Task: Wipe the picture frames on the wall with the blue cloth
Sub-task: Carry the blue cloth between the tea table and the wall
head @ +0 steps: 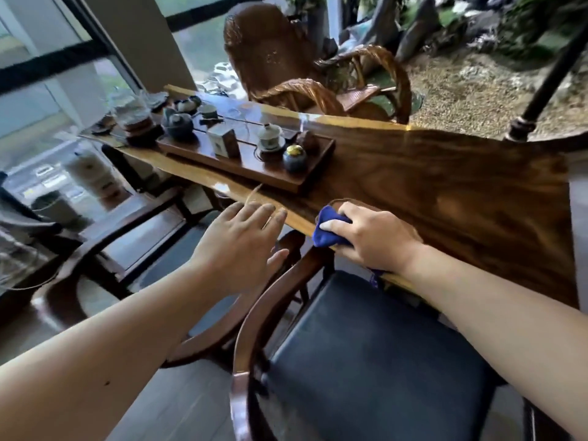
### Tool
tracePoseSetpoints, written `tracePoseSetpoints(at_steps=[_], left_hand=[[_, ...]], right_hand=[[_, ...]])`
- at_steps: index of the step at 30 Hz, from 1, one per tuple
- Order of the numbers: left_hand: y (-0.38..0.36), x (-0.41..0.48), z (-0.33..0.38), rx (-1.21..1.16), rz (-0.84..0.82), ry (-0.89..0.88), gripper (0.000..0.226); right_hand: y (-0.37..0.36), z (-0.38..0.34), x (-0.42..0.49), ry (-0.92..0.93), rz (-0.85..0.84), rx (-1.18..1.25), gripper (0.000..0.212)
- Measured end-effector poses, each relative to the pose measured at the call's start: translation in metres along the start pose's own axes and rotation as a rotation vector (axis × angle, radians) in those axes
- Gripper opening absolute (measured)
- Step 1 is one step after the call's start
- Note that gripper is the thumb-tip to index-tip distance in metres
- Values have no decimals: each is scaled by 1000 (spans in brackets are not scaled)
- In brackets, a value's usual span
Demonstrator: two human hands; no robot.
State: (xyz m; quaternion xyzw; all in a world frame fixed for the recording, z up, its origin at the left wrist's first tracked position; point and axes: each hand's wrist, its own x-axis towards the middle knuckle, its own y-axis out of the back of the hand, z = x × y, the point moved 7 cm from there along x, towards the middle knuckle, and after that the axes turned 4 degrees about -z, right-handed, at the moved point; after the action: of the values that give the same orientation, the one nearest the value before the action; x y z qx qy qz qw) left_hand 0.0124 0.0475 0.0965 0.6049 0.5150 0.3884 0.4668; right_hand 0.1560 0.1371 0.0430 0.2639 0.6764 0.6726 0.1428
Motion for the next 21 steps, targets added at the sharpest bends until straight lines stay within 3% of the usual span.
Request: tracePoseSetpoints(at_steps=[6, 10, 17, 21], left_hand=[[-54, 51, 21, -68, -51, -15, 76], [-86, 80, 34, -108, -53, -44, 72], [-130, 101, 43, -199, -6, 19, 63], [-153, 110, 51, -202, -29, 11, 63]], right_hand=[[-72, 89, 4, -159, -37, 48, 47], [-123, 128, 17, -193, -102, 22, 41], [-175, 154, 49, -192, -121, 36, 43], [-200, 166, 59, -217, -143, 34, 59]])
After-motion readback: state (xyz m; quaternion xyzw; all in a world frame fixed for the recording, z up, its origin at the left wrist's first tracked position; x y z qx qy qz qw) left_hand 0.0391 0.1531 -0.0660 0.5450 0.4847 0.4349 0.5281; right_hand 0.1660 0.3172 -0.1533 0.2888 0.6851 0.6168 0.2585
